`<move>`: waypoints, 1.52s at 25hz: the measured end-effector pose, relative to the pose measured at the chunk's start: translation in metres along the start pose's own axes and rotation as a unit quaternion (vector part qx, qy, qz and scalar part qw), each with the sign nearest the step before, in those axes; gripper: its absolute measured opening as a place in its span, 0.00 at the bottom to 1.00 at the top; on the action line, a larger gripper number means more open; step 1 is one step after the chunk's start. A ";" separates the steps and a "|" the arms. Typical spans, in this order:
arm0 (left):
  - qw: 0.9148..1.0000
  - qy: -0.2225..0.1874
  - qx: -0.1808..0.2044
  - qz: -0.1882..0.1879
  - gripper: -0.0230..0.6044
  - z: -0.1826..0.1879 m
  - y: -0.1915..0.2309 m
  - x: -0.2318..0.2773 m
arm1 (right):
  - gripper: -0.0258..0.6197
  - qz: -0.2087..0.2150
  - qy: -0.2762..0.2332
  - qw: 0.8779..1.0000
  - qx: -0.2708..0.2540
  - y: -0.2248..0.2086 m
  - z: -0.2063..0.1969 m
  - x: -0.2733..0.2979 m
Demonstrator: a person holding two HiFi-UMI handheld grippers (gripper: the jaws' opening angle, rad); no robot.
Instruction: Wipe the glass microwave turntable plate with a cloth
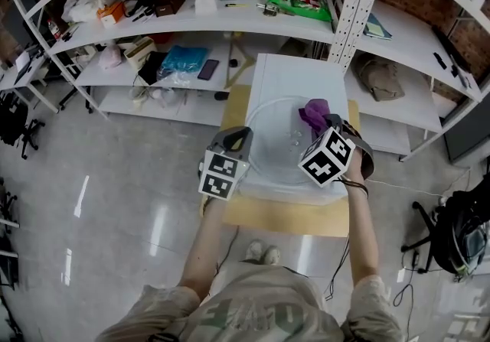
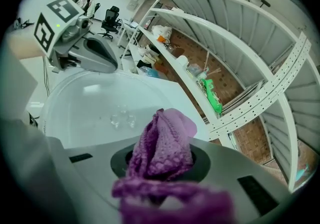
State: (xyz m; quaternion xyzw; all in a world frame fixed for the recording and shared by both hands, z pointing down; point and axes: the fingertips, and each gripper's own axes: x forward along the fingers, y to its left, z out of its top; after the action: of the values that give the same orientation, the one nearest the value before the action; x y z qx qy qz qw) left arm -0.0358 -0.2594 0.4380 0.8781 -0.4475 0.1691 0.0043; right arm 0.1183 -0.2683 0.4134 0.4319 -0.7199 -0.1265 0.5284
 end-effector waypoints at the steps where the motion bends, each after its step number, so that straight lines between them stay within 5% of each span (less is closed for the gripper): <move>1: 1.000 0.000 0.000 0.000 0.04 0.000 0.000 0.000 | 0.12 0.004 0.001 1.000 -0.004 0.006 -0.001 -0.005; 28: 1.000 -0.003 0.000 0.002 0.04 0.000 0.001 0.002 | 0.12 0.064 -0.009 0.995 -0.069 0.100 -0.027 -0.102; 38: 1.000 -0.004 -0.002 0.001 0.04 0.001 0.001 0.002 | 0.12 0.044 -0.034 0.998 -0.039 0.069 -0.015 -0.101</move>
State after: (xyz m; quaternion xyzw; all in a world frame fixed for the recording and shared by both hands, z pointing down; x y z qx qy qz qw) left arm -0.0349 -0.2615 0.4372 0.8786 -0.4485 0.1642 0.0045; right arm 0.1047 -0.1466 0.3976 0.3738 -0.7504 -0.1457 0.5254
